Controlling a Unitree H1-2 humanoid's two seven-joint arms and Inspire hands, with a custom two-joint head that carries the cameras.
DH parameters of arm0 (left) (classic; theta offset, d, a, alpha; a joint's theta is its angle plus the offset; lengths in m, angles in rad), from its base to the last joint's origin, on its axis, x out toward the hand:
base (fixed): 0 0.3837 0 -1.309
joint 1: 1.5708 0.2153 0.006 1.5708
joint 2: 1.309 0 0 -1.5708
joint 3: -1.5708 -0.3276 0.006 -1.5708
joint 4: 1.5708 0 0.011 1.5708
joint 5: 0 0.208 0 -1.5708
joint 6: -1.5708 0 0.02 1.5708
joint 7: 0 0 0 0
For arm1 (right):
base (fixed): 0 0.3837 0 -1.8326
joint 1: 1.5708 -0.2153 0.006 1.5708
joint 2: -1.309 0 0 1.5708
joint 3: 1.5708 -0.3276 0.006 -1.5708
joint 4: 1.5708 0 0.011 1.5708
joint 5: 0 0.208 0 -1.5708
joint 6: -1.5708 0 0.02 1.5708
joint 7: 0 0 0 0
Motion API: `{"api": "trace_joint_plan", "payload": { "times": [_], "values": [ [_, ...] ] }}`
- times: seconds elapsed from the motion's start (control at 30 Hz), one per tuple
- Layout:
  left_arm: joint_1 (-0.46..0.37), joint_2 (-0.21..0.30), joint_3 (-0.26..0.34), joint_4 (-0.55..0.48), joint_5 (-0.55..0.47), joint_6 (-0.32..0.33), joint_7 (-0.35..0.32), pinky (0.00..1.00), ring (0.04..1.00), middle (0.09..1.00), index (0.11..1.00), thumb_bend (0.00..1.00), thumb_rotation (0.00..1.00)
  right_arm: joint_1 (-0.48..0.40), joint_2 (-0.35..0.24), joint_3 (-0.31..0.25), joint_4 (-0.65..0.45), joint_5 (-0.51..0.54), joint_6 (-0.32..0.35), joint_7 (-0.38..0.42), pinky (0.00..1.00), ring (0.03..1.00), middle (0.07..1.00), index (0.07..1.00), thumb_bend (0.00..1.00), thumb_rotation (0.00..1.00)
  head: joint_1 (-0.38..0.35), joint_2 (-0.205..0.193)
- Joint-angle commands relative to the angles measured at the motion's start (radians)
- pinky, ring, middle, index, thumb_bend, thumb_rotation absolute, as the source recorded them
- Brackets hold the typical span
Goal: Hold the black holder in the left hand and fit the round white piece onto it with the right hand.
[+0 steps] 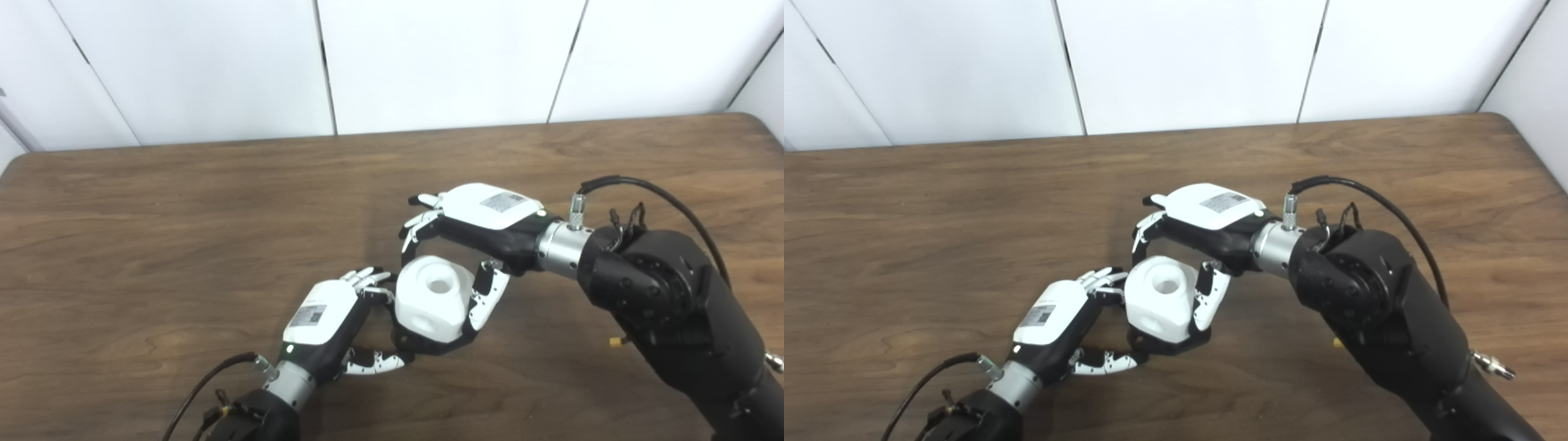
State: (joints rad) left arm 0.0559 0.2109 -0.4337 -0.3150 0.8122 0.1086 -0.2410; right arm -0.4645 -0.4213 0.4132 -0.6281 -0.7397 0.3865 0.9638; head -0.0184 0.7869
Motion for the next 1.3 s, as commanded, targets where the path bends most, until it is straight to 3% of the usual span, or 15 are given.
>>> {"api": "trace_joint_plan", "payload": {
  "times": [0.0, 0.33, 1.27],
  "values": [
    [0.024, 0.004, -0.015, 0.029, -0.007, 0.037, -0.061, 0.91, 0.930, 0.872, 0.493, 0.50, 0.05, -0.022, 0.005, -0.001, -0.009, -0.021, -0.027, -0.021, 1.00, 1.000, 0.854, 0.482, 0.52, 0.13, -0.001, 0.001],
    [0.024, 0.005, -0.015, 0.028, -0.009, 0.038, -0.064, 0.91, 0.932, 0.873, 0.493, 0.50, 0.05, -0.010, -0.007, 0.011, -0.013, -0.050, -0.076, -0.026, 1.00, 0.996, 0.853, 0.482, 0.52, 0.13, -0.001, 0.001],
    [0.023, 0.005, -0.012, 0.010, -0.005, 0.048, -0.079, 0.92, 0.934, 0.876, 0.494, 0.50, 0.06, -0.015, -0.024, 0.005, -0.060, -0.034, -0.047, 0.072, 1.00, 1.000, 0.851, 0.483, 0.52, 0.13, -0.019, 0.019]
  ]
}}
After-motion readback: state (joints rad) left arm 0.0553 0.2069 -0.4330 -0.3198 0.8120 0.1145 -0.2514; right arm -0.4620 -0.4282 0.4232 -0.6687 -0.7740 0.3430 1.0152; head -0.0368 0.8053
